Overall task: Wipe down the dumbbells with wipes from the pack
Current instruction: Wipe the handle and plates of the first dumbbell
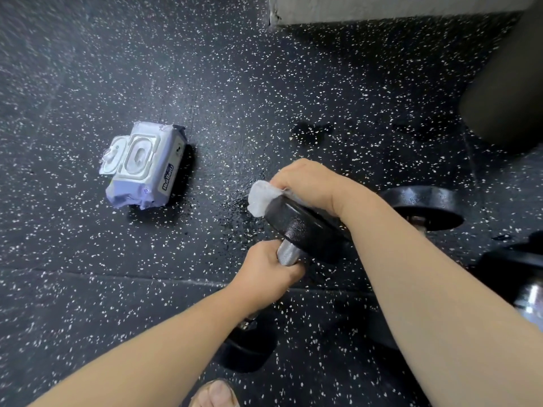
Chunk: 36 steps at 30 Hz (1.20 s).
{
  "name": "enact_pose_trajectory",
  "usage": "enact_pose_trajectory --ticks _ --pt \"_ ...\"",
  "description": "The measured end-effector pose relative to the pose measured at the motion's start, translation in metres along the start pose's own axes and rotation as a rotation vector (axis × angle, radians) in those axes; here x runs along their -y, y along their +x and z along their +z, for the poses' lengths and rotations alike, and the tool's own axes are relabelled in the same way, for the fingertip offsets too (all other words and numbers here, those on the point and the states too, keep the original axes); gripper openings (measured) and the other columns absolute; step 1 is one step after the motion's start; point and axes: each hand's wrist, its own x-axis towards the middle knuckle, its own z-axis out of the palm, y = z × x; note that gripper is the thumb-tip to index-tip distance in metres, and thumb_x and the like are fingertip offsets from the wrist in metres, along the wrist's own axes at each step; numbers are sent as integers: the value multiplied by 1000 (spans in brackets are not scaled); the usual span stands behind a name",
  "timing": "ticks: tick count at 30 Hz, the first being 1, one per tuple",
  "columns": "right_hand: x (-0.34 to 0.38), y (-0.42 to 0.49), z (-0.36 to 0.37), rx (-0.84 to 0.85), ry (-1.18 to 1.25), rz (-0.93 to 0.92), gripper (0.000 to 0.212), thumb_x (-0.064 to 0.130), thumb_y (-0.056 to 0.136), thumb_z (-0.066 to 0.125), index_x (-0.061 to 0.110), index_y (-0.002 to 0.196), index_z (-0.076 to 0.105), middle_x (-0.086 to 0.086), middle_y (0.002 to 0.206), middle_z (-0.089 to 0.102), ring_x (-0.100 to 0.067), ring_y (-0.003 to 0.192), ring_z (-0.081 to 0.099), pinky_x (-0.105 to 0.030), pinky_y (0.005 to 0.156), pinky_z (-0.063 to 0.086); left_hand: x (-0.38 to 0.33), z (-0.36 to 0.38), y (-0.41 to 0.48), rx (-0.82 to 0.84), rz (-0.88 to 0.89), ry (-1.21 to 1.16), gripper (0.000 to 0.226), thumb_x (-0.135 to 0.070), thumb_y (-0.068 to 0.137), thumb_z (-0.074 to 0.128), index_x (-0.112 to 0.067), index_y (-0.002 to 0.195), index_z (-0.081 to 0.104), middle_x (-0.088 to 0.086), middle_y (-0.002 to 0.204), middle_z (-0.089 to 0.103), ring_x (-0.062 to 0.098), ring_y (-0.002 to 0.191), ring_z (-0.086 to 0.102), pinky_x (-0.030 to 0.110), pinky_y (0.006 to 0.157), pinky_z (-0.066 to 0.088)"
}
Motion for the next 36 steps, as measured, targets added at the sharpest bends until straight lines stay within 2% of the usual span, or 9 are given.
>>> enact_pose_trajectory --ticks 4,7,11,14,17,19,23,30,36 --pt "-34 -9 4 -98 209 99 28 6 84 50 12 58 44 -2 60 39 -14 56 34 -30 55 31 3 -3 1 -16 9 -28 30 -6 74 64 -18 57 42 -9 45 39 14 44 36 29 47 33" --pt "-51 -36 12 -155 506 33 17 3 85 53 -7 76 63 -9 70 53 -16 66 45 -30 64 35 5 -9 4 -29 -9 -75 28 -12 70 65 -16 57 40 -8 42 38 14 41 34 33 49 34" --pt "-53 -72 19 -261 579 32 31 5 94 48 18 96 75 -3 53 50 -6 53 42 -23 57 39 3 -12 5 -62 -25 -123 21 -18 60 61 -13 61 41 -3 44 36 16 41 32 33 47 33" --pt "-30 -90 23 -237 609 -65 36 5 94 50 30 103 73 -7 83 74 -6 77 61 -29 78 52 3 -13 5 -64 -9 -125 19 -16 61 60 -12 63 42 -3 46 36 15 41 32 32 46 32" --pt "-2 -82 20 -145 492 -171 40 -1 94 46 22 117 69 13 104 72 6 93 62 -7 85 45 2 -13 5 -44 11 -91 20 -12 65 61 -12 62 42 -4 44 39 16 40 34 28 43 34" --pt "11 -64 17 -84 371 -173 39 0 94 45 19 121 68 12 111 69 3 95 60 -8 85 42 2 -13 4 -33 11 -90 20 -14 64 60 -13 63 41 -5 44 38 16 42 34 28 43 34" --pt "11 -32 11 -42 366 -76 32 2 93 48 12 112 72 3 72 61 -6 60 50 -14 58 40 0 -12 4 -46 -8 -82 18 -17 61 58 -10 67 42 2 48 39 16 42 35 28 44 35" --pt "-22 -17 5 -102 253 90 19 2 88 50 -12 92 62 -10 77 49 -19 74 41 -29 68 31 2 -10 9 -115 -47 -157 21 -15 57 57 -16 57 36 0 45 33 15 40 30 26 43 29" --pt "-33 -66 7 -246 242 31 21 0 85 48 1 72 64 -6 71 49 -15 65 37 -30 63 30 9 -16 11 -120 -56 -161 24 -17 60 60 -19 52 38 -1 44 35 16 42 31 28 45 30"
